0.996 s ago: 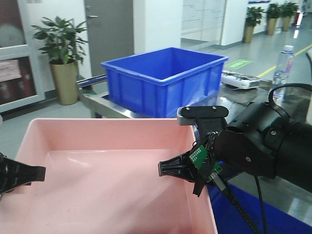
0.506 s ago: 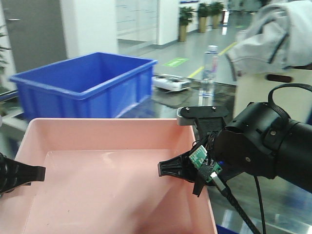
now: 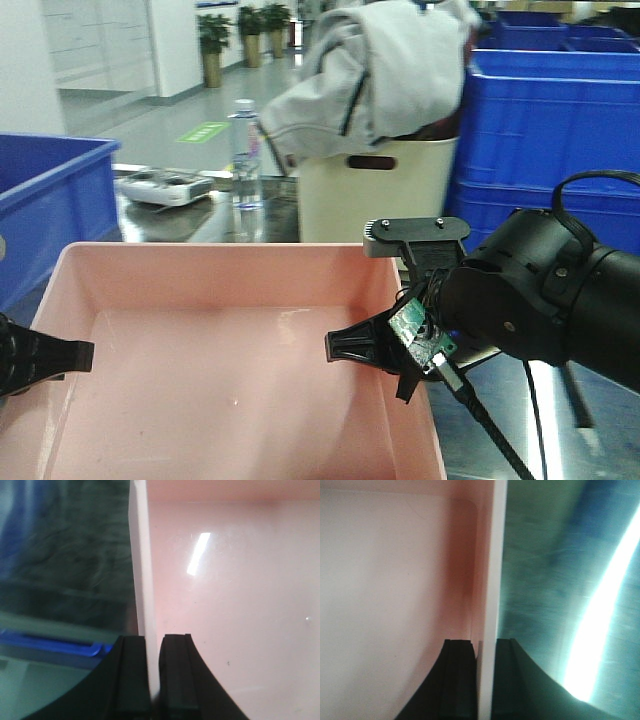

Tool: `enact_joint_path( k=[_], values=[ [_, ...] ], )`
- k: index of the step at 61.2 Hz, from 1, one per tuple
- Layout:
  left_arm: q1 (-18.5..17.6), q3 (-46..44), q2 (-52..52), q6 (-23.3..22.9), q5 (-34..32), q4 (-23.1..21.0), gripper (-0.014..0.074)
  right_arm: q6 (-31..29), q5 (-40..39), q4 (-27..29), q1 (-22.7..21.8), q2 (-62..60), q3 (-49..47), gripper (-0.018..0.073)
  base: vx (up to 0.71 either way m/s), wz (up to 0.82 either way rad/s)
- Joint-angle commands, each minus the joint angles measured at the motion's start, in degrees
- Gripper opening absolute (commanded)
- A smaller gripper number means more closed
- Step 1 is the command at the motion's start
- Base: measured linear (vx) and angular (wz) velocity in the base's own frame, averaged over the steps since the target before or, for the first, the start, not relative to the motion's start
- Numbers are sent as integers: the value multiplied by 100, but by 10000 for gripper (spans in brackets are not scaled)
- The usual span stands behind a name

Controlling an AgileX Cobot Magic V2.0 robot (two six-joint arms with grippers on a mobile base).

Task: Grab pink bin and stack on right shelf
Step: 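Carry the bin with both grippers as the base drives to the table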

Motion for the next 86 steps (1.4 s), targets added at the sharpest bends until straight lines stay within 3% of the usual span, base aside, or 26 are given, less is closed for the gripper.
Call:
enact_joint_path(
  k=[1, 36, 86],
  values=[
    [9, -184, -191, -25, -349, 328, 11, -102, 183, -632, -109, -249, -132, 22, 14, -52],
    [9, -184, -191, -25, -349, 328, 11, -59, 180, -632, -109, -249, -132, 22, 12, -35],
    [9, -184, -191, -25, -349, 328, 11, -59, 180, -632, -109, -249, -132, 22, 5, -8]
  ],
)
